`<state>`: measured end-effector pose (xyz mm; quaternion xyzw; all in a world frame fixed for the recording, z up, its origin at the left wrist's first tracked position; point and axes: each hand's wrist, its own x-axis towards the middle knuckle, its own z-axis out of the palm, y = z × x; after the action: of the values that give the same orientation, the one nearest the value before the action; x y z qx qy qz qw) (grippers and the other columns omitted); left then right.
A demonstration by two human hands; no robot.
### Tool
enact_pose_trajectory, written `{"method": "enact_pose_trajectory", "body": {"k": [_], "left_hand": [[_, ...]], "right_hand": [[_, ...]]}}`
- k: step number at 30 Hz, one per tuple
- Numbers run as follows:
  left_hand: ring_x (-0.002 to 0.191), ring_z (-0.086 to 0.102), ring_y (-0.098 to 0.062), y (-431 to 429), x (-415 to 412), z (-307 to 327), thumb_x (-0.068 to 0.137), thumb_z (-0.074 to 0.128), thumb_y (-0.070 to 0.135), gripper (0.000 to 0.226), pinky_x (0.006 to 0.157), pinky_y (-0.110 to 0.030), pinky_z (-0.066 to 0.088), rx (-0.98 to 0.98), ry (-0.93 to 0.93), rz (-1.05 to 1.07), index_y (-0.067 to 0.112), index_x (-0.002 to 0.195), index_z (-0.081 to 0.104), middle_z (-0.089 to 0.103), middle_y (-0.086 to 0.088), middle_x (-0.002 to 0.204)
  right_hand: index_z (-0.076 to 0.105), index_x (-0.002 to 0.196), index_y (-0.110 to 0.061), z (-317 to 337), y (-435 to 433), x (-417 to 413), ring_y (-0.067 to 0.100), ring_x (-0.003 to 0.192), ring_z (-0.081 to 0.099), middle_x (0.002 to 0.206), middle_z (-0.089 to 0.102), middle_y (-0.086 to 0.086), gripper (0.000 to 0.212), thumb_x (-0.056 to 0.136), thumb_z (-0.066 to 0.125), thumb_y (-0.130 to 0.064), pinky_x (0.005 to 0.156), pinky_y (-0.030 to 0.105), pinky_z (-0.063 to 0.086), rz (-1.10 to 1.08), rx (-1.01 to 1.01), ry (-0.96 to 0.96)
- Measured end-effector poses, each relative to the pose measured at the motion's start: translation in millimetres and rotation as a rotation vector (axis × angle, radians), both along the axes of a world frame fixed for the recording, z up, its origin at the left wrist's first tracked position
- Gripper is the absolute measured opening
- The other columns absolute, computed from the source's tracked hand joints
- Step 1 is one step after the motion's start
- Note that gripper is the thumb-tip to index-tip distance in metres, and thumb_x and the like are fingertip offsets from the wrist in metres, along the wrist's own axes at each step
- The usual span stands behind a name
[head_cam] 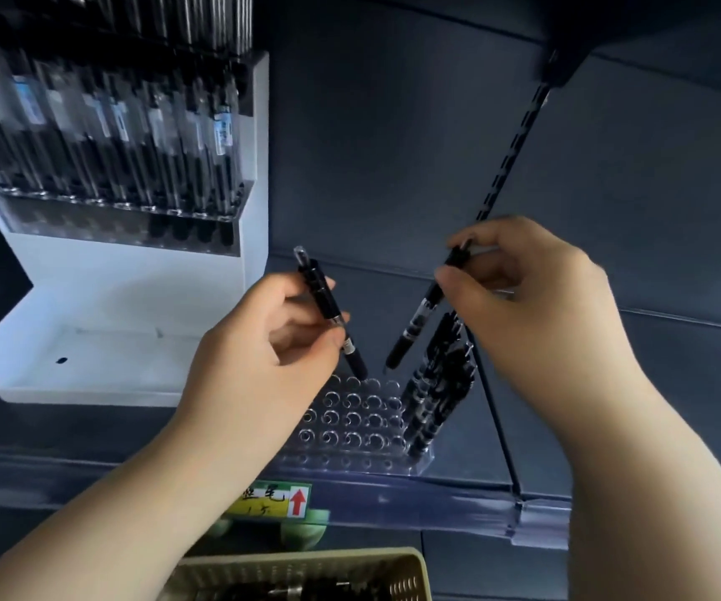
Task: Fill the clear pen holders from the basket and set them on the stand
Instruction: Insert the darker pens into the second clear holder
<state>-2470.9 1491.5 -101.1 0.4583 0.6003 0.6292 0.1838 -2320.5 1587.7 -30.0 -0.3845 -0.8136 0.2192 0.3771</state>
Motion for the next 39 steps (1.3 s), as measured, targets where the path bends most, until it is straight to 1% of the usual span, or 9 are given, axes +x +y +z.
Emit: {"method": "enact_pose_trajectory", "body": {"k": [6, 8, 13, 16, 22, 24, 28, 33, 39], "left_hand": [[0.084, 0.068, 0.001, -1, 6, -2, 0.074, 0.069, 0.020, 0.034, 0.071, -0.013, 0.050, -0.022, 0.002, -0.035, 0.041, 0.098, 0.059, 0.072, 0.018, 0.087], [0.082, 0.067, 0.001, -2, 7, -2, 0.075, 0.069, 0.017, 0.033, 0.071, -0.007, 0.047, -0.027, -0.009, -0.041, 0.039, 0.098, 0.059, 0.072, 0.017, 0.086], [0.082, 0.068, 0.000, -2, 8, -2, 0.075, 0.068, 0.016, 0.033, 0.071, -0.007, 0.047, -0.036, -0.031, -0.056, 0.039, 0.097, 0.059, 0.072, 0.017, 0.086], [0.083, 0.068, 0.000, -2, 9, -2, 0.074, 0.067, 0.019, 0.034, 0.073, -0.009, 0.048, -0.032, -0.040, -0.055, 0.041, 0.098, 0.058, 0.072, 0.017, 0.086], [0.083, 0.068, 0.000, 0, 10, -2, 0.075, 0.068, 0.016, 0.034, 0.074, -0.008, 0.047, -0.034, -0.043, -0.044, 0.041, 0.097, 0.058, 0.072, 0.017, 0.086], [0.082, 0.068, 0.001, 1, 10, -2, 0.076, 0.068, 0.015, 0.033, 0.073, -0.008, 0.047, -0.035, -0.046, -0.047, 0.039, 0.098, 0.059, 0.072, 0.016, 0.086], [0.080, 0.068, 0.000, 6, 16, -1, 0.076, 0.070, 0.012, 0.035, 0.071, -0.007, 0.047, -0.030, 0.004, -0.090, 0.038, 0.098, 0.061, 0.070, 0.014, 0.086], [0.078, 0.067, 0.001, 15, 25, -2, 0.076, 0.072, 0.004, 0.039, 0.070, -0.005, 0.047, -0.027, 0.108, -0.122, 0.038, 0.092, 0.061, 0.069, 0.015, 0.086], [0.076, 0.063, 0.011, 23, 32, -4, 0.075, 0.074, 0.007, 0.041, 0.069, 0.000, 0.044, -0.037, 0.264, -0.096, 0.042, 0.082, 0.053, 0.067, 0.023, 0.082]], "right_hand": [[0.064, 0.089, -0.032, -10, 0, -2, -0.010, 0.081, 0.055, 0.073, 0.061, -0.023, 0.015, 0.079, 0.070, -0.023, 0.065, -0.002, 0.040, 0.009, 0.013, -0.106], [0.067, 0.090, -0.029, -10, 0, -3, -0.004, 0.083, 0.057, 0.074, 0.058, -0.026, 0.012, 0.080, 0.069, -0.023, 0.066, -0.001, 0.040, -0.004, 0.029, -0.136], [0.070, 0.093, -0.030, -11, 1, -2, 0.004, 0.096, 0.053, 0.074, 0.048, -0.031, 0.011, 0.082, 0.066, -0.028, 0.068, 0.000, 0.033, -0.017, 0.038, -0.222], [0.069, 0.095, -0.031, -13, 2, 0, 0.003, 0.100, 0.052, 0.078, 0.050, -0.029, 0.013, 0.083, 0.065, -0.029, 0.071, 0.001, 0.033, -0.014, 0.032, -0.227], [0.069, 0.084, -0.033, -17, 6, 0, 0.001, 0.087, 0.053, 0.080, 0.054, -0.023, 0.009, 0.083, 0.065, -0.025, 0.063, -0.003, 0.036, -0.039, 0.050, -0.236], [0.068, 0.079, -0.033, -18, 6, -1, 0.001, 0.082, 0.053, 0.079, 0.053, -0.024, 0.011, 0.083, 0.065, -0.024, 0.066, -0.004, 0.035, -0.048, 0.055, -0.233], [0.064, 0.074, -0.038, -19, 4, -4, -0.003, 0.079, 0.056, 0.082, 0.059, -0.020, 0.016, 0.082, 0.067, -0.024, 0.061, 0.002, 0.040, -0.045, 0.061, -0.211], [0.071, 0.080, -0.033, -20, 4, -7, -0.001, 0.077, 0.054, 0.078, 0.054, -0.023, 0.011, 0.082, 0.068, -0.022, 0.066, 0.000, 0.037, -0.032, 0.054, -0.176], [0.073, 0.086, -0.027, -16, 2, -4, 0.006, 0.088, 0.056, 0.076, 0.051, -0.025, 0.014, 0.082, 0.065, -0.017, 0.071, 0.010, 0.041, -0.038, 0.060, -0.146]]}}
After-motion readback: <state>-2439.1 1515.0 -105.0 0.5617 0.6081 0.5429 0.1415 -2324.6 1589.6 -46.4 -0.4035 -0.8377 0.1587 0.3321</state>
